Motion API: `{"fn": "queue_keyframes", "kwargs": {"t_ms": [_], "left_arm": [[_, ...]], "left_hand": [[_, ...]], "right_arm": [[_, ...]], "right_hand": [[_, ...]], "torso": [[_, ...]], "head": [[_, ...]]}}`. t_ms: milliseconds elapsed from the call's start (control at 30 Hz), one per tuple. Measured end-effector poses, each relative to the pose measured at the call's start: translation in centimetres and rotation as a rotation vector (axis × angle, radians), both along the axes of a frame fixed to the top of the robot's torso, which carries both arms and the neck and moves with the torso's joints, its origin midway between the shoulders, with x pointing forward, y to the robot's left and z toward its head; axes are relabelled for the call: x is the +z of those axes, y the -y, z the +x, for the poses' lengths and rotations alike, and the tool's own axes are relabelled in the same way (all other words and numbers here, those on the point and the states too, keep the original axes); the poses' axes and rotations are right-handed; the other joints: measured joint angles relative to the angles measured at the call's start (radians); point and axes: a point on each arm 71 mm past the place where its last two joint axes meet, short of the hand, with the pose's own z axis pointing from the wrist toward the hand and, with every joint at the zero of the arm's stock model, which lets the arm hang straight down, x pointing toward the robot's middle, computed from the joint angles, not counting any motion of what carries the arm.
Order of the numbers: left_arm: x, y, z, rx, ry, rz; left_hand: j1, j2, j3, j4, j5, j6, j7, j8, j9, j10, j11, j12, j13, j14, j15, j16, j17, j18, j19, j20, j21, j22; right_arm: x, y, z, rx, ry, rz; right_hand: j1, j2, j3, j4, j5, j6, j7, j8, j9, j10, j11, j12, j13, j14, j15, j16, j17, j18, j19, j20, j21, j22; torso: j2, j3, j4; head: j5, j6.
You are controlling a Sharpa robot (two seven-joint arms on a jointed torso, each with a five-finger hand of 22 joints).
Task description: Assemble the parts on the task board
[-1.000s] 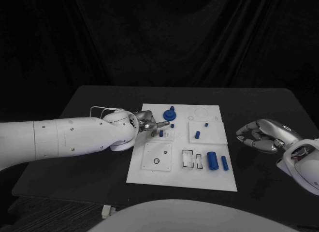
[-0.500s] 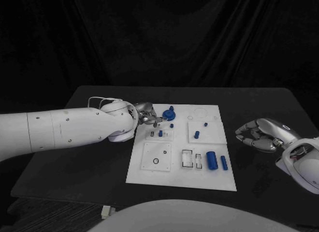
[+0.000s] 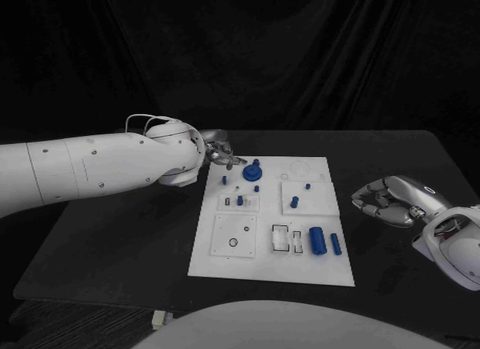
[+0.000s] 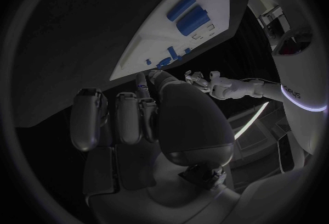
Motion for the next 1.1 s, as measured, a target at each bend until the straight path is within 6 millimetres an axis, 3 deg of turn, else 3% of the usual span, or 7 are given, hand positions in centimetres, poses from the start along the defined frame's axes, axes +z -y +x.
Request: {"fn": "queue_keyframes", "kwargs": {"t_ms": [133, 333, 433, 500, 633, 1100], "left_arm": [[0.0, -0.9, 1.3, 0.027, 0.005, 0.040], [-0.2, -1.7, 2.7, 0.062, -0.002, 0.092], [-0.3, -2.0, 3.2, 0.073, -0.009, 0.112], [-0.4, -2.1, 3.4, 0.077, -0.013, 0.121], [-0.7, -2.0, 3.7, 0.077, -0.022, 0.133], [-2.3, -2.1, 3.5, 0.060, -0.070, 0.153]], "left_hand": [[0.000, 0.000, -0.003, 0.009, -0.014, 0.009, 0.000, 0.001, 0.009, -0.003, -0.004, 0.000, 0.000, 0.000, 0.000, 0.000, 0.000, 0.000, 0.000, 0.000, 0.006, 0.000], [-0.013, -0.013, -0.012, 0.026, -0.044, 0.018, -0.003, 0.051, 0.067, 0.002, -0.009, 0.000, 0.000, 0.000, -0.007, 0.000, 0.000, 0.000, 0.000, 0.000, 0.011, 0.000], [-0.025, -0.013, -0.018, 0.032, -0.057, 0.014, -0.005, 0.051, 0.078, 0.002, -0.009, 0.000, 0.000, 0.000, -0.007, 0.000, 0.000, 0.000, 0.000, 0.000, 0.011, 0.000], [-0.075, -0.010, -0.033, 0.044, -0.081, -0.010, 0.002, 0.050, 0.081, 0.002, -0.009, 0.000, 0.000, 0.000, -0.007, 0.000, 0.000, 0.000, 0.000, 0.000, 0.011, 0.000], [-0.124, -0.010, -0.062, 0.045, -0.087, -0.025, 0.011, 0.033, 0.079, 0.002, -0.009, 0.000, 0.000, 0.000, -0.007, 0.000, 0.000, 0.000, 0.000, 0.000, 0.011, 0.000], [-0.129, -0.005, -0.069, 0.043, -0.087, -0.032, 0.011, 0.020, 0.070, -0.002, -0.005, 0.000, 0.000, 0.000, -0.007, 0.000, 0.000, 0.000, 0.000, 0.000, 0.007, 0.000]], "right_arm": [[0.1, -0.1, -0.1, 0.005, 0.012, 0.008], [0.3, 0.0, -0.1, 0.006, 0.024, 0.014], [0.3, 0.0, -0.1, 0.009, 0.027, 0.016], [0.3, 0.0, -0.2, 0.010, 0.028, 0.016], [0.3, 0.0, -0.2, 0.013, 0.030, 0.018], [0.6, -0.2, -0.5, 0.034, 0.051, 0.035]], "right_hand": [[-0.036, 0.004, -0.007, 0.026, -0.017, 0.008, -0.001, -0.011, 0.003, 0.003, -0.004, 0.000, 0.001, -0.002, -0.002, 0.000, 0.000, 0.000, -0.002, -0.006, 0.013, 0.000], [-0.073, 0.013, -0.019, 0.049, -0.047, 0.012, -0.005, -0.017, 0.006, 0.003, -0.003, 0.000, 0.001, -0.002, -0.002, 0.000, 0.000, 0.000, -0.002, -0.006, 0.037, 0.000], [-0.073, 0.012, -0.014, 0.044, -0.040, 0.015, -0.008, -0.020, 0.008, 0.003, -0.003, 0.005, 0.001, -0.002, -0.002, 0.009, 0.000, 0.000, -0.002, -0.005, 0.042, 0.000], [-0.051, 0.002, -0.002, 0.020, -0.012, 0.022, -0.003, -0.023, 0.011, 0.003, -0.003, 0.006, 0.001, -0.002, -0.002, 0.013, 0.000, 0.000, -0.002, -0.005, 0.045, 0.000], [-0.042, 0.001, 0.001, 0.014, -0.003, 0.023, -0.001, -0.025, 0.011, 0.003, -0.003, 0.006, 0.001, -0.002, -0.002, 0.013, 0.000, 0.000, -0.002, -0.005, 0.045, 0.000], [-0.058, 0.008, -0.003, 0.030, -0.016, 0.030, -0.002, -0.031, 0.014, 0.003, -0.003, 0.010, 0.000, -0.002, -0.002, 0.020, 0.000, 0.000, -0.002, -0.005, 0.050, 0.000]], "torso": [[0.003, -0.0010, -0.0018], [0.009, -0.0036, -0.0038], [0.014, -0.0055, -0.0049], [0.016, -0.0064, -0.0053], [0.021, -0.0082, -0.0043], [0.026, -0.0099, -0.0002]], "head": [[-0.003, 0.000], [0.001, 0.000], [0.005, 0.000], [0.009, 0.000], [0.014, 0.000], [0.021, 0.000]]}}
